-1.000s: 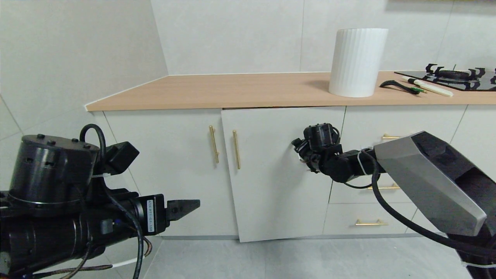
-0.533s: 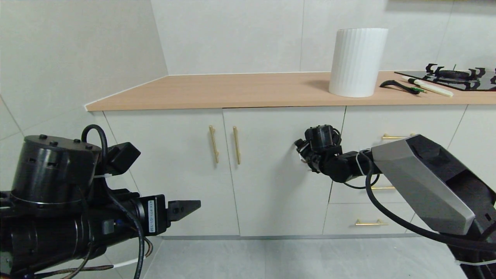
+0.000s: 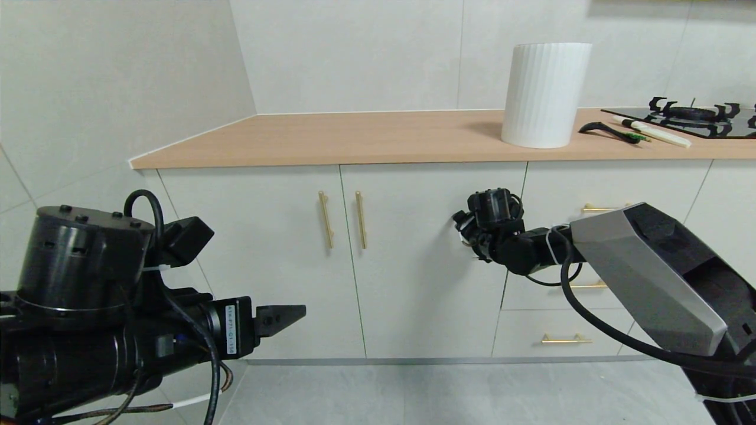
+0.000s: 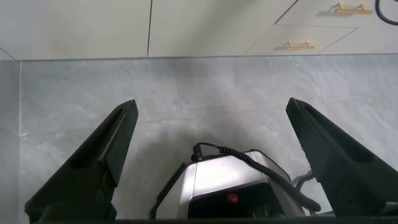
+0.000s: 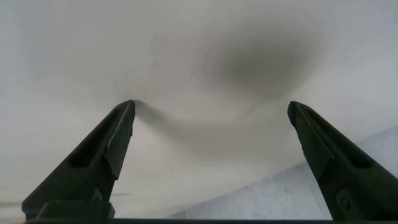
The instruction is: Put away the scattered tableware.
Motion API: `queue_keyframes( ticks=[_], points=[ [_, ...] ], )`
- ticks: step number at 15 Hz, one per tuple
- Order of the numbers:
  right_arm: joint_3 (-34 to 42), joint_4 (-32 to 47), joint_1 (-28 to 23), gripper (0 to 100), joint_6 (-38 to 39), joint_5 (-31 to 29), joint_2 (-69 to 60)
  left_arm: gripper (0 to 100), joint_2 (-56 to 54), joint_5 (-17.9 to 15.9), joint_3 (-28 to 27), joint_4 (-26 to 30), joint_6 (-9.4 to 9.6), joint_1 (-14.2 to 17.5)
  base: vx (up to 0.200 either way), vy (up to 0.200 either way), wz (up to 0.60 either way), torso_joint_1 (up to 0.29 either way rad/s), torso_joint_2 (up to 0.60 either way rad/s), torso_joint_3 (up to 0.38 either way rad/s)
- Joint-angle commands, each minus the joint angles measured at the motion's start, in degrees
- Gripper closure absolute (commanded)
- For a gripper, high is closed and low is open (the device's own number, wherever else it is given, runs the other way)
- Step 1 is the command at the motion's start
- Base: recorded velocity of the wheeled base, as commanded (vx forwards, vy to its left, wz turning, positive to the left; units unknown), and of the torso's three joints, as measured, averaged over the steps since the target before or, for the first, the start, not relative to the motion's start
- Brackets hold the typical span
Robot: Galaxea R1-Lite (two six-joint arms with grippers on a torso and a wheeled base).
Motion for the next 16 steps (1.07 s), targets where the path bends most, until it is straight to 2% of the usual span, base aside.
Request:
queue_keyframes(
  ticks=[1,3,4,6,8,10,12,14,16],
  points=[
    [-0.58,0.47,-0.58,0,0.1,-0.01,-0.42,0,-0.01,0.01,-0.01,-0.02,0.06,-0.06,0.0,0.0,0.0,0.0,0.0,0.0],
    [-0.32,0.56,-0.4,0,0.1,-0.1,-0.95,0,-0.01,0.01,-0.01,-0.02,-0.03,-0.06,0.0,0.0,0.0,0.0,0.0,0.0],
    [2.76,1.96,0.39,0,0.1,-0.1,-4.2,0,-0.28,0.01,-0.01,-0.02,0.06,0.03,0.0,0.0,0.0,0.0,0.0,0.0],
    [13.48,2.4,2.94,0,-0.16,0.6,-14.66,0,-1.68,0.19,-0.1,-0.1,0.06,0.21,0.0,0.0,0.0,0.0,0.0,0.0],
    [25.26,2.14,5.66,0,-4.38,0.69,-27.84,0,-5.9,1.24,-0.01,-0.02,0.85,0.91,0.0,0.0,0.0,0.0,0.0,0.0],
    [38.27,1.7,7.07,0,-11.76,0.6,-44.37,0,-13.55,3.09,1.66,-0.02,4.01,2.23,0.0,0.0,0.0,0.0,0.0,0.0],
    [51.45,1.7,7.95,0,-20.11,0.34,-60.54,0,-22.34,3.26,5.0,0.07,6.12,3.81,0.0,0.0,0.0,0.0,0.0,0.0],
    [63.58,1.09,7.77,0,-27.41,-0.36,-77.5,0,-33.67,3.26,9.74,0.25,10.34,5.57,0.0,0.0,0.0,0.0,0.0,0.0],
    [72.55,1.79,6.28,0,-35.23,-2.03,-95.61,0,-45.01,3.26,13.79,0.78,16.14,7.42,0.0,0.0,0.0,0.0,0.0,0.0]
  ],
)
